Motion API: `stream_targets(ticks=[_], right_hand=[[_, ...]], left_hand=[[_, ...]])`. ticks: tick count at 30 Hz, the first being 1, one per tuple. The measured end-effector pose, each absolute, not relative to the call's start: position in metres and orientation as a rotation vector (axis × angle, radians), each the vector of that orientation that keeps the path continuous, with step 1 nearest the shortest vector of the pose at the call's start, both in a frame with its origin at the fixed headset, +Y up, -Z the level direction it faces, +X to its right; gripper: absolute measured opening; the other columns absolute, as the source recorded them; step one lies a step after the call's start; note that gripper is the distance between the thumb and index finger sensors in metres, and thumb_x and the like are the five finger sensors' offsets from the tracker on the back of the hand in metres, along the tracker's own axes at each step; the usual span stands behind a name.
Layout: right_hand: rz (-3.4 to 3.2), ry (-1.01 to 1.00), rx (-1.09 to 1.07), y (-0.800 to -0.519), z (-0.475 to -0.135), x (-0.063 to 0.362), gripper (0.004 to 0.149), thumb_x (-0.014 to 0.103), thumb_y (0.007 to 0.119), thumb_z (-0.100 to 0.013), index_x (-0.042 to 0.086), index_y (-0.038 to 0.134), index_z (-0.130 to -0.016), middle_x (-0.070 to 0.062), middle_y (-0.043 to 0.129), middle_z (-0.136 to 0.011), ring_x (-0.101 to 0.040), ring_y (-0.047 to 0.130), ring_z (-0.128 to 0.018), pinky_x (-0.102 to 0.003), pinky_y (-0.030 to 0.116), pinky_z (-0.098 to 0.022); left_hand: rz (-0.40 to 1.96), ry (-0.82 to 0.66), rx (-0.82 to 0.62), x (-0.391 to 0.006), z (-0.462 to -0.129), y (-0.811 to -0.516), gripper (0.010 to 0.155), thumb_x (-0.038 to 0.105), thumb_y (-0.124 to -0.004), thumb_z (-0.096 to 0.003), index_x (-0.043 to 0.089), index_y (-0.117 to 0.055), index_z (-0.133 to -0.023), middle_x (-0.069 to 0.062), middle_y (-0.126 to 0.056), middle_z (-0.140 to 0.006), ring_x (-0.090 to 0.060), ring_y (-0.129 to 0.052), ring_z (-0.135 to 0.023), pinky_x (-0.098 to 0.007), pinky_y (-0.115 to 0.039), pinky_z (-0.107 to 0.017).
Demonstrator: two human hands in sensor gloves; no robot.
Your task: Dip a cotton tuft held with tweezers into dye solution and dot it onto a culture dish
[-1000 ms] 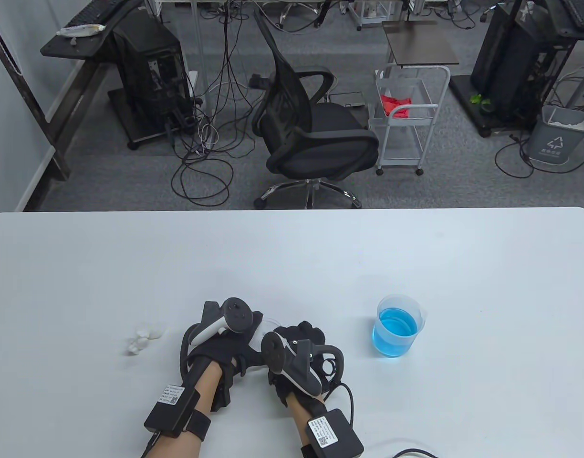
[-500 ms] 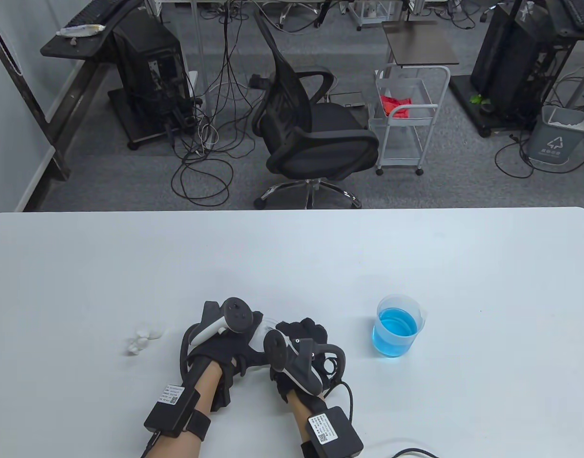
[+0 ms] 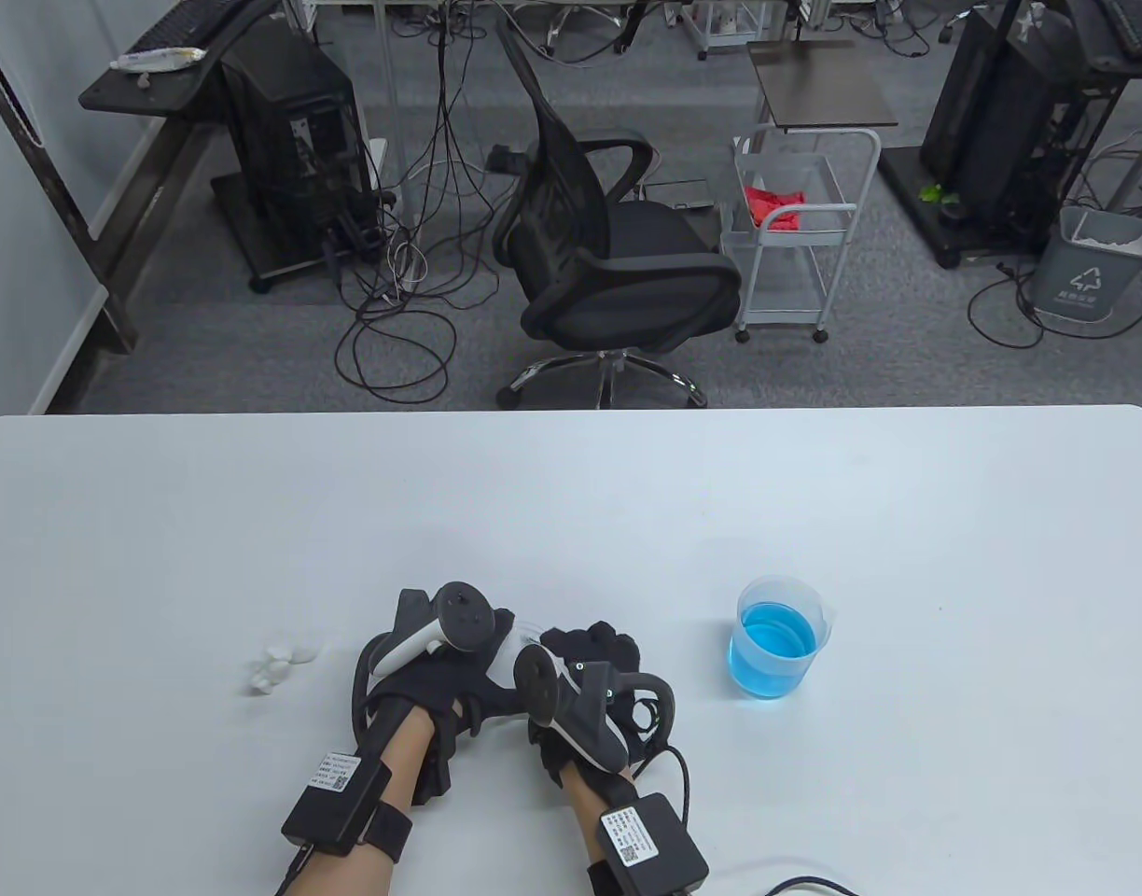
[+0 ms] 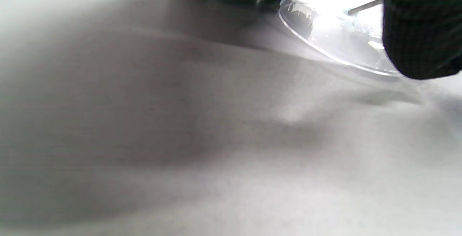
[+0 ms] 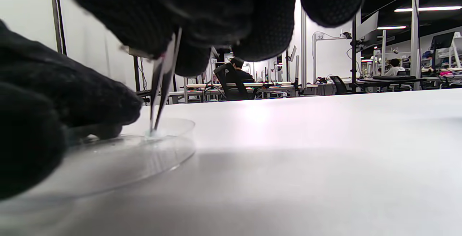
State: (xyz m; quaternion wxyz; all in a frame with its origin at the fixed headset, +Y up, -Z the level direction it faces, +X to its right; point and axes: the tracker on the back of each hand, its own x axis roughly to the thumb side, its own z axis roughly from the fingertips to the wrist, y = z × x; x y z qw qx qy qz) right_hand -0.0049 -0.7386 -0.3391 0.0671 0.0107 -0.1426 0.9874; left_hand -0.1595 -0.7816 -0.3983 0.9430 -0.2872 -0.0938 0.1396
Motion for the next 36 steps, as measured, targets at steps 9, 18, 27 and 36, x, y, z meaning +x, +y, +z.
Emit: stream_targets(ticks=[9,18,27,36], right_hand=[[2.994,-0.425,0.087,-0.738,-0.336,-0.013,0.031,0.031,0.090,-0.039,0.017,0.099,-0.066,0.005,0.094,-0.043,-0.017,0.094,-0.067,-0.055,0.070,-0.059],[2.998,-0.422,0.069,-0.738,-0.335,-0.009,0.031,0.031,0.090,-0.039,0.017,0.100,-0.065,0.005,0.094,-0.043,-0.017,0.094,-0.067,-0.055,0.070,-0.058],[3.010,-0.422,0.032,-0.737,-0.335,-0.003,0.031,0.032,0.090,-0.039,0.017,0.099,-0.065,0.005,0.094,-0.043,-0.018,0.094,-0.067,-0.056,0.070,-0.058],[3.005,-0.416,0.003,-0.735,-0.335,0.001,0.031,0.031,0.090,-0.039,0.016,0.100,-0.065,0.005,0.094,-0.043,-0.019,0.094,-0.067,-0.056,0.070,-0.058]], left_hand=[[0.285,-0.192,-0.586,-0.159,-0.398,-0.782,0.100,0.073,-0.080,-0.0425,0.040,-0.019,-0.114,0.013,-0.015,-0.121,-0.023,-0.015,-0.119,-0.049,-0.029,-0.085],[0.285,-0.192,-0.585,-0.159,-0.398,-0.782,0.099,0.073,-0.080,-0.0426,0.040,-0.019,-0.114,0.012,-0.015,-0.121,-0.023,-0.015,-0.119,-0.050,-0.029,-0.084],[0.285,-0.192,-0.585,-0.160,-0.398,-0.782,0.099,0.073,-0.080,-0.0427,0.041,-0.019,-0.114,0.012,-0.015,-0.121,-0.023,-0.017,-0.119,-0.050,-0.029,-0.084],[0.285,-0.191,-0.585,-0.160,-0.398,-0.782,0.099,0.073,-0.080,-0.0427,0.041,-0.019,-0.114,0.013,-0.015,-0.121,-0.023,-0.018,-0.119,-0.049,-0.029,-0.084]])
